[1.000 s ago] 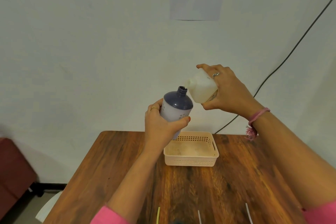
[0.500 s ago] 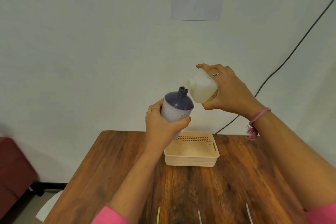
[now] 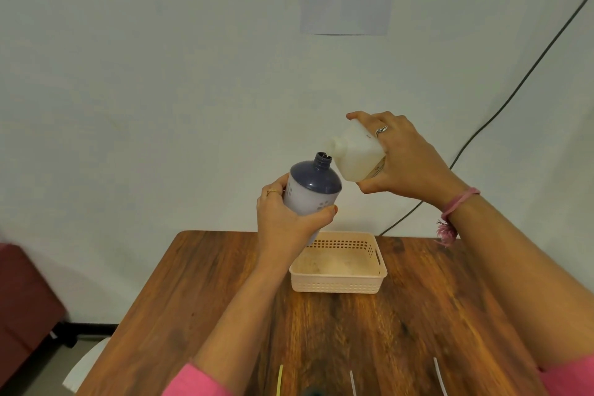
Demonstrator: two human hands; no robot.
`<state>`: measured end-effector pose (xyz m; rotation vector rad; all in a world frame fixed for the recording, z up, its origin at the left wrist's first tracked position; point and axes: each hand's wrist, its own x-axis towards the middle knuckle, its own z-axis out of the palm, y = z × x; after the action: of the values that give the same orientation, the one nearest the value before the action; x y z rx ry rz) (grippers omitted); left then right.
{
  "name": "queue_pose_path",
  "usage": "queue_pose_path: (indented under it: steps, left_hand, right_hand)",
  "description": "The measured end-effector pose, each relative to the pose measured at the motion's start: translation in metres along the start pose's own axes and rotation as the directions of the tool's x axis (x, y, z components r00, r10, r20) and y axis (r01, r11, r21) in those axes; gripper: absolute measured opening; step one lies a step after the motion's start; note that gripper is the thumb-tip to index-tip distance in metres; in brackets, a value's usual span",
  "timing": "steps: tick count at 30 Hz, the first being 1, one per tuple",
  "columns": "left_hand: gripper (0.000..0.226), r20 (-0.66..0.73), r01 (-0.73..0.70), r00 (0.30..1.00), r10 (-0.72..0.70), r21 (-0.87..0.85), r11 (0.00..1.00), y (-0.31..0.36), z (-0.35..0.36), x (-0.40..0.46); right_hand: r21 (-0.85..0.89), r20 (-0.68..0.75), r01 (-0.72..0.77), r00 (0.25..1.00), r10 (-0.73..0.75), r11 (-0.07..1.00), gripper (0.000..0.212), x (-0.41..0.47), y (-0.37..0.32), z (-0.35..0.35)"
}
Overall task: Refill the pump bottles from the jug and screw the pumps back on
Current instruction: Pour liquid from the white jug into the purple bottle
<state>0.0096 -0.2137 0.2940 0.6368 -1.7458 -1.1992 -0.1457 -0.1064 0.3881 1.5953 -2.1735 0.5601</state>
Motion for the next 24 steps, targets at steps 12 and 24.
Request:
queue_pose_path:
  steps: [12,24]
  left_hand:
    - [0.076,0.000,0.003,1.000,-0.003,0.008,1.000,-0.0025,-0.0005,-0.0007]
    - [0.073,-0.008,0.002,1.000,-0.002,-0.006,1.000,-0.0021,-0.0004,-0.0005]
  right_hand:
    - [-0.012,0.013,0.008,1.000,-0.008,1.000,0.102,0.0017,-0.0009,0.0002]
    - [-0.020,0.019,0.011,1.000,-0.010,1.000,0.102,0.0012,0.0016,0.0001]
